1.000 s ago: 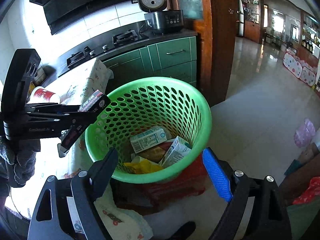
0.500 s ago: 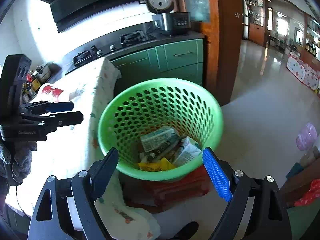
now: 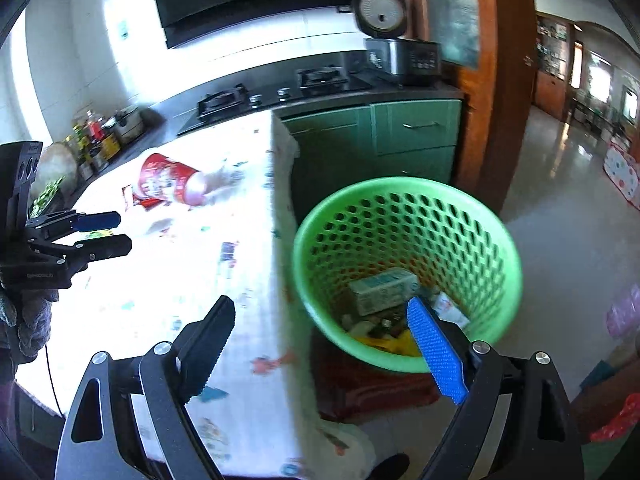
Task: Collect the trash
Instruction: 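Move both grippers back to the table toward the bottle and red cup, then grasp the lemon juice bottle with the left gripper while the right gripper grasps the red cup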
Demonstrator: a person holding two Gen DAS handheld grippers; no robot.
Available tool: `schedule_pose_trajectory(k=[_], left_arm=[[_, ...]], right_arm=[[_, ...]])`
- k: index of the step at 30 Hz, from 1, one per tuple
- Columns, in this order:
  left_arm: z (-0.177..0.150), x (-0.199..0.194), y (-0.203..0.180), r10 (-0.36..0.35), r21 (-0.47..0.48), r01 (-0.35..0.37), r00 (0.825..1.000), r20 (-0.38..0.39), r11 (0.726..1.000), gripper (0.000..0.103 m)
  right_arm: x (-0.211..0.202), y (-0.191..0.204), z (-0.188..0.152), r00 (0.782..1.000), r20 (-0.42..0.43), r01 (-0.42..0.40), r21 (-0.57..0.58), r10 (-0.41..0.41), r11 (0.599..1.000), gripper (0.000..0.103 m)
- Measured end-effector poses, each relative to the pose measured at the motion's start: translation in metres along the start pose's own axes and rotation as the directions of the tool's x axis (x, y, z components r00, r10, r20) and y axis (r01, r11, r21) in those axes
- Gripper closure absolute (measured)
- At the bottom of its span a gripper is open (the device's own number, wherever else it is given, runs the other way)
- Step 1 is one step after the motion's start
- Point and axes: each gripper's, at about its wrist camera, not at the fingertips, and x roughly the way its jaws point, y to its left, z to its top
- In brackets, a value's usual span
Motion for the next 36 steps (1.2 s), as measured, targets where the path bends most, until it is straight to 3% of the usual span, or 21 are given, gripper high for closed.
schedule_pose_trajectory(k=[6,14,23,31,36], left_arm=[[-0.021,-0.021,0.048,0.092,0.009,-0.092,0.996,-0.005,0.996,0.029],[-0.028,-0.02,0.11,0.169,0.04,-0.167,0.984,-0.052,0.985,0.029],[-0.024,0.005,0.152,0.151,0.08,-0.142,0.981,-0.12,0.987,0.029],[-0.013,0.027,0.164,0.135,0.179,-0.107,0.978,-0.158,0.978,0.026],[-0.01,0.038,0.164,0.087,0.226,-0.044,0.979,-0.185,0.973,0.026]], right_arm=[[0.008,0.039,0.01,0.999,-0.003,-0.042,-0.057,0.042,0.998,0.017],[0.03,0.082,0.028,0.996,-0.031,-0.086,-0.122,0.083,0.989,0.016],[0.068,0.117,0.053,0.992,-0.08,-0.113,-0.203,0.099,0.973,0.016],[0.103,0.133,0.077,0.986,-0.122,-0.138,-0.248,0.111,0.959,0.015],[0.125,0.142,0.09,0.981,-0.158,-0.154,-0.281,0.113,0.947,0.015]])
